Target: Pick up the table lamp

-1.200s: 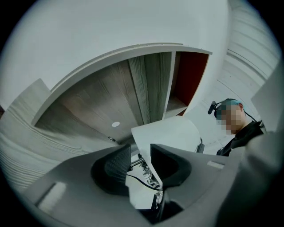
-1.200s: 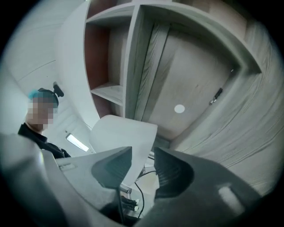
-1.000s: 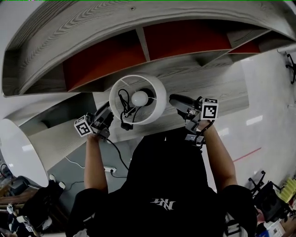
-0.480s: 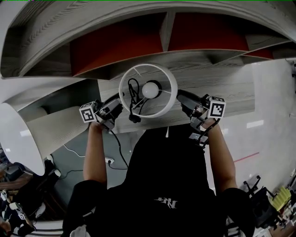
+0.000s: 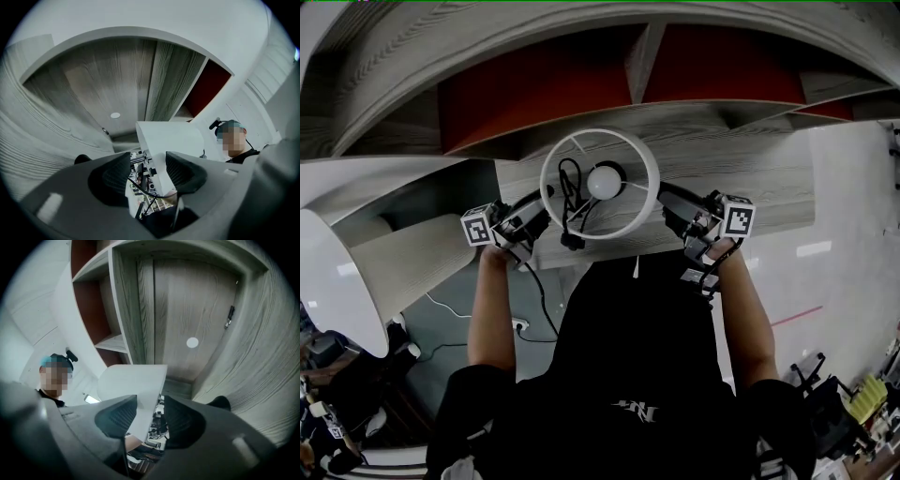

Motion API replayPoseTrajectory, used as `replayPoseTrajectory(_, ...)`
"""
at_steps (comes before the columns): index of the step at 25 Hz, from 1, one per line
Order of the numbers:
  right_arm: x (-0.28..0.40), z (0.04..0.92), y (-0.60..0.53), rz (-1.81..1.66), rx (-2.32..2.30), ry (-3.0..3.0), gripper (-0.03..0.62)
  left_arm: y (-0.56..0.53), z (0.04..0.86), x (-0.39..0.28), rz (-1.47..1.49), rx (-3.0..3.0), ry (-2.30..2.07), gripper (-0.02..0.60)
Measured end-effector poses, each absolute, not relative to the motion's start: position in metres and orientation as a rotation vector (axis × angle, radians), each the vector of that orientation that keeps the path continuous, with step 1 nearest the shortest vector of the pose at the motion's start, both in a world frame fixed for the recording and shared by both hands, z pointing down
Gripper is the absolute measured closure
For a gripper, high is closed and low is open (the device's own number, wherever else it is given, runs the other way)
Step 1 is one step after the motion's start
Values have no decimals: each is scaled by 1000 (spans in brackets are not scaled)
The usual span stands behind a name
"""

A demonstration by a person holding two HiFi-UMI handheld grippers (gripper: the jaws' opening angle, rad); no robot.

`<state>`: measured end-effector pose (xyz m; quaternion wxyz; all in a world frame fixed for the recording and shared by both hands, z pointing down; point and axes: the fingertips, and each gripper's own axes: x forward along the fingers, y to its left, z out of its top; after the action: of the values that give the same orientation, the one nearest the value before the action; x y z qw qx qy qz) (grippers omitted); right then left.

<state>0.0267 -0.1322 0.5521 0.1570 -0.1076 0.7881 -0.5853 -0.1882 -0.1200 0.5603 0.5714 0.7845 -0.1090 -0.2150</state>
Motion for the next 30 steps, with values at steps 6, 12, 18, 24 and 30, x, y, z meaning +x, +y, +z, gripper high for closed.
replayPoseTrajectory(6,26,550,-132,-1670,-291,2251,427,-120,560,-187,-503,1849,-244,362)
replayPoseTrajectory(12,25,543,-133,-1656,-279,2241,450,-120,557,-186,-516,1843,-222,377)
replayPoseTrajectory(18,27,547,-131,-1662,-274,2234,451,-119,554,-184,-514,1839,-211,403)
replayPoseTrajectory(24,26,546,-132,-1663,-282,2235,453,-117,552,-185,-511,1846,-194,435)
replayPoseTrajectory(30,27,548,-132,-1662,-290,2246,453,-118,548,-185,-530,1848,-172,472)
